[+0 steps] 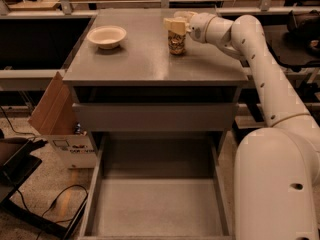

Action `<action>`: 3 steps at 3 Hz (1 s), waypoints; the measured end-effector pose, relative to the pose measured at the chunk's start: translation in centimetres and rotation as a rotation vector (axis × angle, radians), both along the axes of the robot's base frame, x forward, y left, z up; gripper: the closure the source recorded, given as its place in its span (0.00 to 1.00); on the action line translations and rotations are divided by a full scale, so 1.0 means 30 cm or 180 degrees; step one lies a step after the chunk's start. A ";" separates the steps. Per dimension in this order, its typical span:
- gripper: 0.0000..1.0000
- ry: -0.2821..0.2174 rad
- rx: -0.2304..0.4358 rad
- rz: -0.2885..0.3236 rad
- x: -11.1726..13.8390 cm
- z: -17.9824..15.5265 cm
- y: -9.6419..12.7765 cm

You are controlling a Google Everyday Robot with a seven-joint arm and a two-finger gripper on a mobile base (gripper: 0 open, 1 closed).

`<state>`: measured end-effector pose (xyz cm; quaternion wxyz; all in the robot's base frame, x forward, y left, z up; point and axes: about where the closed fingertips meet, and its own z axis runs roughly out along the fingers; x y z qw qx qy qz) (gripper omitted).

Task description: Place orange can into middle drawer

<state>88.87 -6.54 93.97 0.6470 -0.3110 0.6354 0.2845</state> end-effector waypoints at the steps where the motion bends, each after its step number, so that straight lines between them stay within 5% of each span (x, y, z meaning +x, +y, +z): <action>1: 1.00 0.0003 0.0001 0.0009 0.001 -0.002 0.008; 2: 1.00 -0.0011 -0.0020 0.0048 -0.002 0.008 0.027; 3: 1.00 -0.0233 -0.0038 0.0225 -0.088 0.158 0.077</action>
Offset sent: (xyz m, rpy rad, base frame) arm -0.0004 0.0089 0.0112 -0.0193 -0.0146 0.0276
